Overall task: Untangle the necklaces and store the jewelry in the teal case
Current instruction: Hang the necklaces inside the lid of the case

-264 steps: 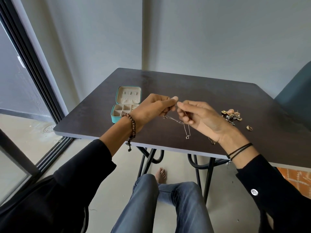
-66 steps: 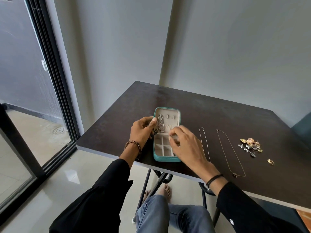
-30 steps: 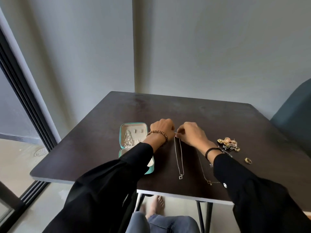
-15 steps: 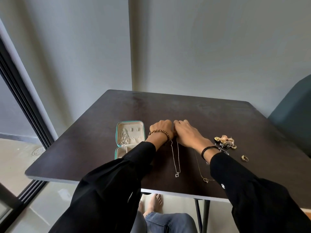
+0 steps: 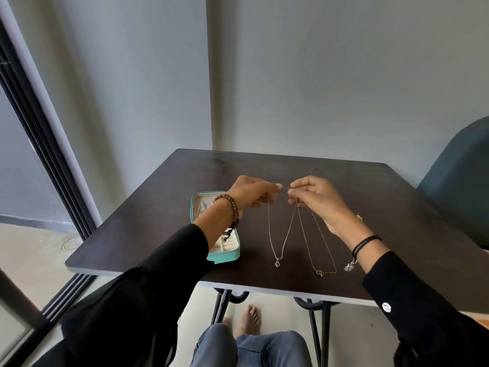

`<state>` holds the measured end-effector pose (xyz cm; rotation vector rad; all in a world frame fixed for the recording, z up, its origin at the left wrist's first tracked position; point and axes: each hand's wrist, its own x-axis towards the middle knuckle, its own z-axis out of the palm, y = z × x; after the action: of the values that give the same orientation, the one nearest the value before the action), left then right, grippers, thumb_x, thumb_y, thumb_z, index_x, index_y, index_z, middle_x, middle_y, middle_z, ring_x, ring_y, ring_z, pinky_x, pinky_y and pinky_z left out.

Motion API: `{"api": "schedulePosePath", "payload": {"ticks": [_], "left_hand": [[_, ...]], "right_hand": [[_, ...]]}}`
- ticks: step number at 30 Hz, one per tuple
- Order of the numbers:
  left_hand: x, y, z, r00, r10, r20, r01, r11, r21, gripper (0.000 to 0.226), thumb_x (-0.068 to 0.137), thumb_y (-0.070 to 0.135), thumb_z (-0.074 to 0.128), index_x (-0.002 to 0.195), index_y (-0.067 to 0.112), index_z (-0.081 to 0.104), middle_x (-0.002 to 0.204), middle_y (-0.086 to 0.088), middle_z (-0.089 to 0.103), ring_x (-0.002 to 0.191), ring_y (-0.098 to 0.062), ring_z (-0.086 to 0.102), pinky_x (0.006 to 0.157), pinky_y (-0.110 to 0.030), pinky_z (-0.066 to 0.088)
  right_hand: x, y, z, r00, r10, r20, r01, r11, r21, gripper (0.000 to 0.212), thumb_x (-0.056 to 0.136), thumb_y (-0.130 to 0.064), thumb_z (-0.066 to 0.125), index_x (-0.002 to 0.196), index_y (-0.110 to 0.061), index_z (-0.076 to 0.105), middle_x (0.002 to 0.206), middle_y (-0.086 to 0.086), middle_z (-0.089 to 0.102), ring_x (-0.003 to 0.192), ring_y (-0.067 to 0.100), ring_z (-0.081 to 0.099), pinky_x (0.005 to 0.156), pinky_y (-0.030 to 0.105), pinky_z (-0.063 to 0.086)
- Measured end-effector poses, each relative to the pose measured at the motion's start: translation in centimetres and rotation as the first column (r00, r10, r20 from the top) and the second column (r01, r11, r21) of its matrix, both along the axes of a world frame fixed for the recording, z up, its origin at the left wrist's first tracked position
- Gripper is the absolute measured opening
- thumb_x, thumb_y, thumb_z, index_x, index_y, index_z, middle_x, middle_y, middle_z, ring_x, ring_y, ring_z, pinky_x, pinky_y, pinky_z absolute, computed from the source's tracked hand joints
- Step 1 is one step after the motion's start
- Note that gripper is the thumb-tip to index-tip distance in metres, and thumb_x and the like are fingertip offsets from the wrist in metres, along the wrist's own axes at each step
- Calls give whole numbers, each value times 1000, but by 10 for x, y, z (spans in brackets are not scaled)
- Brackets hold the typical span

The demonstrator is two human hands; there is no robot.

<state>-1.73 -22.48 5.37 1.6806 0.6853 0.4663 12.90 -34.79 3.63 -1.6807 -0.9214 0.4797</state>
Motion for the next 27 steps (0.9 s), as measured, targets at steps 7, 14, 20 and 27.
{"api": "schedulePosePath", "payload": {"ticks": [7, 14, 20, 27], "left_hand": [[-14, -11, 37, 946, -36, 322, 116, 966, -232, 33, 89, 32, 70, 116, 14, 72, 90, 8, 72, 86, -11, 65, 87, -32, 47], [-20, -19, 54, 925, -7, 379, 90, 975, -201, 38, 96, 41, 57, 130, 26, 60, 119, 4, 72, 100, -16, 69, 88, -35, 52], [-22, -15, 45, 947, -9, 321, 49, 992, -118, 48, 98, 32, 58, 144, 35, 45, 119, 3, 72, 105, -21, 72, 100, -45, 48], [-25, -19, 31, 984, -46, 170, 43, 999, 21, 53, 99, 44, 55, 149, 37, 38, 118, 4, 72, 97, -18, 73, 100, -44, 47]], "right_hand": [[-6, -23, 0, 986, 51, -159, -46, 998, 34, 18, 85, -7, 81, 102, -6, 74, 93, 17, 78, 85, 18, 74, 90, 36, 54], [-17, -31, -12, 950, 48, -307, -30, 998, 63, 23, 79, -12, 85, 99, -4, 78, 96, 18, 78, 90, 24, 74, 104, 47, 53], [-29, -36, -6, 957, 70, -281, -41, 993, 110, 30, 74, -22, 86, 100, -8, 80, 94, 12, 79, 87, 22, 75, 100, 44, 57], [-43, -37, 20, 970, 217, -107, -194, 962, 192, 17, 87, -21, 78, 100, -11, 81, 93, 10, 78, 79, 16, 69, 77, 20, 54]]}}
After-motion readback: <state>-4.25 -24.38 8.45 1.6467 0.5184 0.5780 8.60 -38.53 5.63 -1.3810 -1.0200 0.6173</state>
